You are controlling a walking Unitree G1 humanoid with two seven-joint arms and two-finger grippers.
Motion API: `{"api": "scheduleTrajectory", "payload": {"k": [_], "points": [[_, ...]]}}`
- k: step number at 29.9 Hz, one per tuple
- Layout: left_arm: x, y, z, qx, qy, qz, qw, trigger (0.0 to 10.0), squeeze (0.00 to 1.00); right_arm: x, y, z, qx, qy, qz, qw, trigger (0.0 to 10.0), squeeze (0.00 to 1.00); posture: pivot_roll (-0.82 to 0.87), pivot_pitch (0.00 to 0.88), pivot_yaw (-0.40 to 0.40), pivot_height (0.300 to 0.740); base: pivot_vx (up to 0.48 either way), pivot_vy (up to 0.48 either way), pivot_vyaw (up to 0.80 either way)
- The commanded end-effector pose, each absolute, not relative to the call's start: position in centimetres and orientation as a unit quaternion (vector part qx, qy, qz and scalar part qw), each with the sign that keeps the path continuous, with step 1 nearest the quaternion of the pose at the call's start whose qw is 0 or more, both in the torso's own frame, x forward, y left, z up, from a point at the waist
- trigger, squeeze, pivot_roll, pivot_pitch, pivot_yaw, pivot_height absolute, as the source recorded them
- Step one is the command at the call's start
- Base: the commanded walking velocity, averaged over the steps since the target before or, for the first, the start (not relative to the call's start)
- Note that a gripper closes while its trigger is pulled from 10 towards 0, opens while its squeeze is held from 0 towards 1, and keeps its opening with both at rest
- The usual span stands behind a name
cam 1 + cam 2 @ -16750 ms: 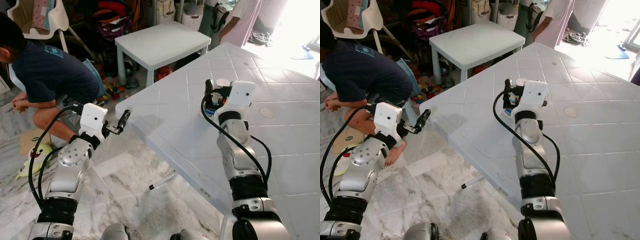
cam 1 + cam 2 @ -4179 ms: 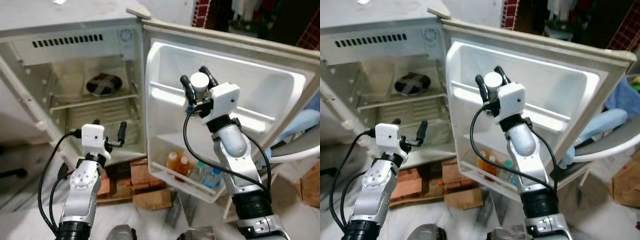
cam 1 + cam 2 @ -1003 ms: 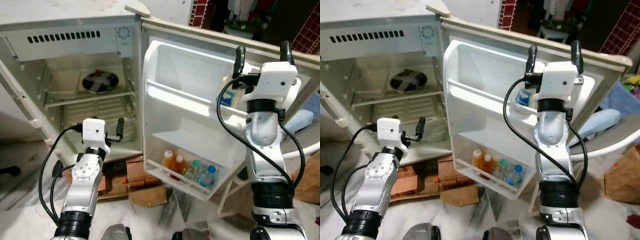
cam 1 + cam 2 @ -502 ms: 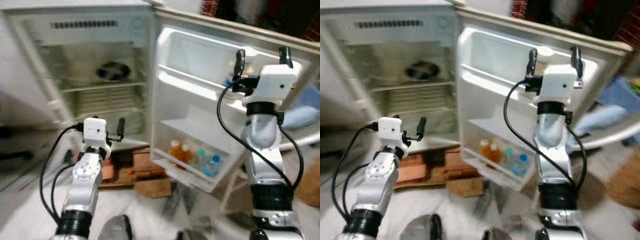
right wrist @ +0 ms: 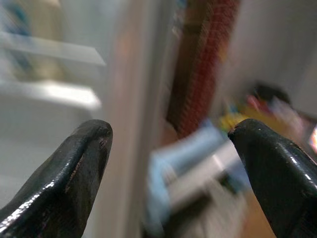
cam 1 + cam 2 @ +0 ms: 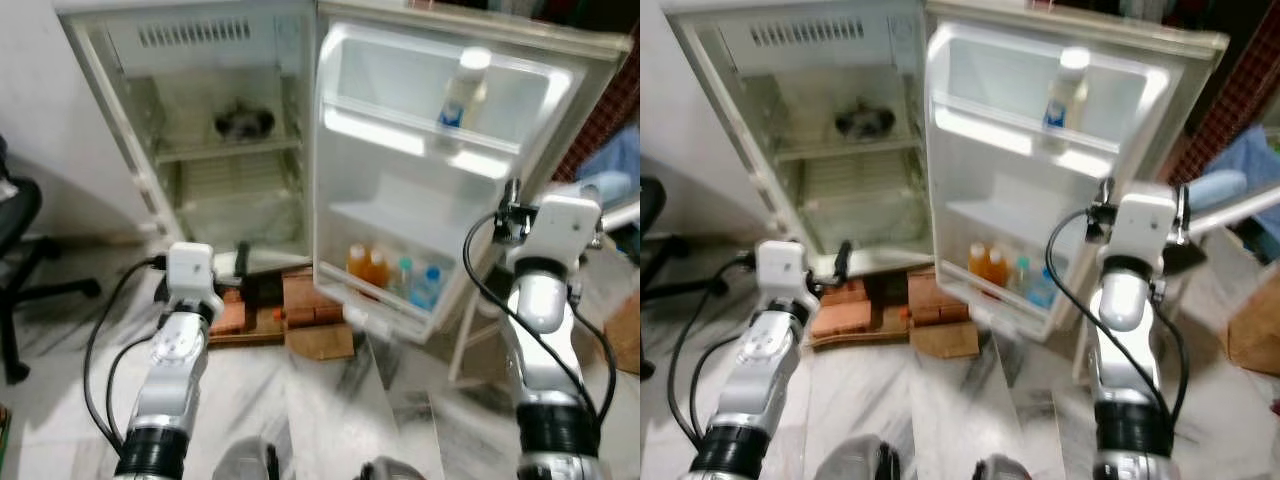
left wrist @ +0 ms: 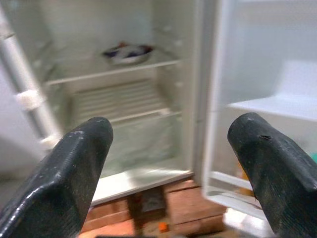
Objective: Restocking fridge
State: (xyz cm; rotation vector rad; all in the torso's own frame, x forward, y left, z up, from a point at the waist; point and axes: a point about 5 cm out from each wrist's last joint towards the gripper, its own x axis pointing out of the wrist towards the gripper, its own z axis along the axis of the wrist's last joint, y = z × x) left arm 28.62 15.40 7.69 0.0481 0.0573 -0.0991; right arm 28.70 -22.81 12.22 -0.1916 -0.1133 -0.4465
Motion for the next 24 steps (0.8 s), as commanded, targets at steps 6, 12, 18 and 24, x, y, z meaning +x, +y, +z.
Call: {"api": "scheduleTrajectory", "payload": {"k": [6,12,18,24], "points": [[28.4,15.5,7.5,0.04,0.032,-0.056,0.997,10.0,0.0,28.6,-22.3,9.3,-0.081,0.016,-0.217,0.973,10.0,0.0,0.0,0.0,-0.025,0.74,-0.089,0.0,0.0],[28.4,15.5,7.4,0.042,0.035,-0.06,0.997,10.0,0.0,28.5,-21.7,8.3,-0.072,0.037,-0.197,0.977,10.0,0.0,-0.01,0.0,-0.026,0.74,0.0,0.0,0.0],[28.4,15.6,7.3,0.049,0.038,-0.058,0.996,10.0,0.0,29.1,-20.6,8.9,-0.066,0.016,-0.16,0.985,10.0,0.0,-0.01,0.0,-0.025,0.74,0.0,-0.286,0.0],[28.4,15.7,7.3,0.051,0.035,-0.058,0.996,10.0,0.0,29.6,-19.0,10.0,-0.067,-0.019,-0.112,0.991,10.0,0.0,-0.01,0.0,-0.023,0.74,0.0,-0.079,0.34]]}}
